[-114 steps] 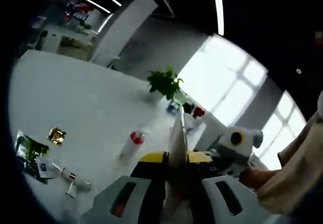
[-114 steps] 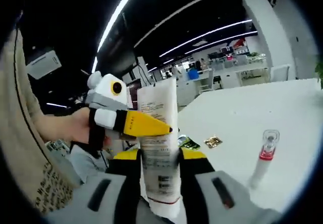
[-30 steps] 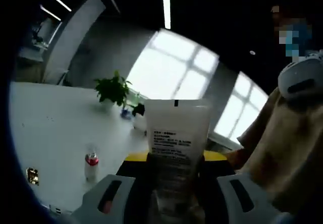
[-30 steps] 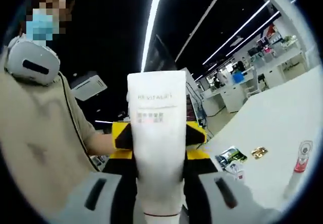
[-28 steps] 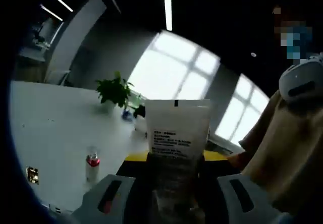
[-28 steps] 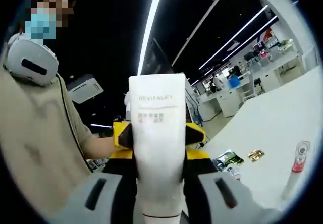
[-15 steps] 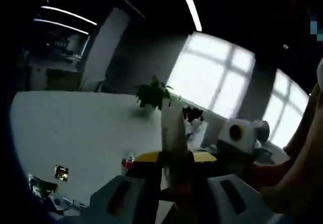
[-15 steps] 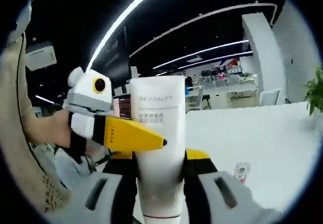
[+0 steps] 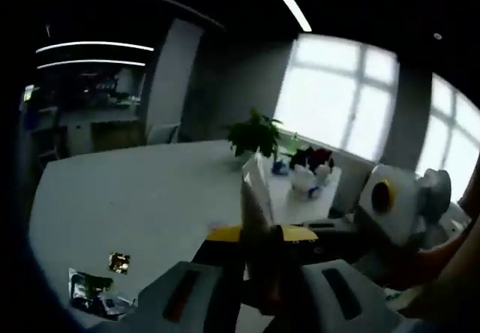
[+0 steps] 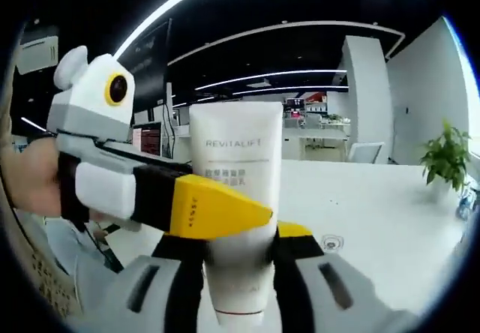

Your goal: Arrange the skincare products in the storage area until every visible bottle or jar stands upright without overlapping.

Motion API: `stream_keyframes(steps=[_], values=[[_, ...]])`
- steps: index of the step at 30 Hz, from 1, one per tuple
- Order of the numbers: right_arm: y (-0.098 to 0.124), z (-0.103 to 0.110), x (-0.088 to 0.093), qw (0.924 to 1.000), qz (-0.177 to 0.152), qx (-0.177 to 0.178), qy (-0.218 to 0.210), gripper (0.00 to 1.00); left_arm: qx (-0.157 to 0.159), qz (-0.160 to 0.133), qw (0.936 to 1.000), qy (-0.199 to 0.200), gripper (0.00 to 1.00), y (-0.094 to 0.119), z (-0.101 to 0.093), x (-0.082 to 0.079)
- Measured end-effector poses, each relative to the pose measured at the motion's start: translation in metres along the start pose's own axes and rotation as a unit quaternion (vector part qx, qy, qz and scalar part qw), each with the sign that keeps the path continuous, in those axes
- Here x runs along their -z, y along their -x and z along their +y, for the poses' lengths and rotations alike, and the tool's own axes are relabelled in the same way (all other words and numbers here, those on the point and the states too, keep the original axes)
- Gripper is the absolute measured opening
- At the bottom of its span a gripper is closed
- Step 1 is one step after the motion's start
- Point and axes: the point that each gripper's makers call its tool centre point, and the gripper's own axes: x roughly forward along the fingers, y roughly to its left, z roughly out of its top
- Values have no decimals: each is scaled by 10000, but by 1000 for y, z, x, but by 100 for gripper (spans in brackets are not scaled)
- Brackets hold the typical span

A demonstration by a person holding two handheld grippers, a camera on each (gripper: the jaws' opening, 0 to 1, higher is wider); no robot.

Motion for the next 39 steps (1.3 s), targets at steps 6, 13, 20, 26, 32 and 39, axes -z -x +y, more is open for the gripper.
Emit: stream_keyframes(steps=[6, 13, 20, 26, 32, 39], values=[[-2, -2, 9, 9999, 76, 17, 132, 36, 148, 109, 9996, -197, 10, -3, 2, 7], [-3, -3, 19, 9997, 159, -73, 181, 36, 558, 307, 9955, -706, 10, -7, 1, 16], [-7, -8, 34, 9995, 282, -45, 141, 35, 882, 535, 9872, -1212, 10, -17, 2, 30], [-13, -15, 57, 9988, 458, 38, 172, 34, 1278, 824, 9787, -1379, 10, -29, 7, 51], [-21, -24, 85, 9966, 749, 200, 290, 34, 1486, 1014, 9717, -1534, 10, -44, 15, 77], [-34, -34, 116, 9934, 1059, 274, 336, 33, 1596, 1265, 9640, -1710, 10, -61, 28, 104]])
